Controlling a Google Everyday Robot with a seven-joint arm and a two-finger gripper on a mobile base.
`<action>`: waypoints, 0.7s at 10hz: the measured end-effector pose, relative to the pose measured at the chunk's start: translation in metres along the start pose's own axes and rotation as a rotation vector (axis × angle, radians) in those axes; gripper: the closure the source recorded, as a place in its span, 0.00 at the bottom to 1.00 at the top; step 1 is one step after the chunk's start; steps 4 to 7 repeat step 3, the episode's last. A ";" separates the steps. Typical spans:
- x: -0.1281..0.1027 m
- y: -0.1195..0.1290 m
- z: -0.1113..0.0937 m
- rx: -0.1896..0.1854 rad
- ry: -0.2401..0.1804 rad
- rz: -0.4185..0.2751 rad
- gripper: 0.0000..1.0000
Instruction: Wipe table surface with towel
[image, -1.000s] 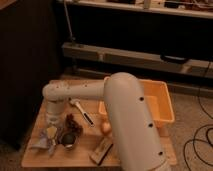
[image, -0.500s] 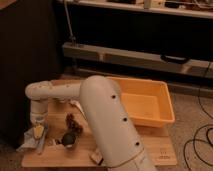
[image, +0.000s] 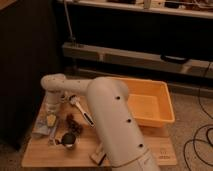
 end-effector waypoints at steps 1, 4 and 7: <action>0.021 -0.001 -0.005 0.006 -0.013 0.043 1.00; 0.044 0.002 -0.011 0.010 -0.048 0.079 1.00; 0.044 0.002 -0.011 0.010 -0.048 0.079 1.00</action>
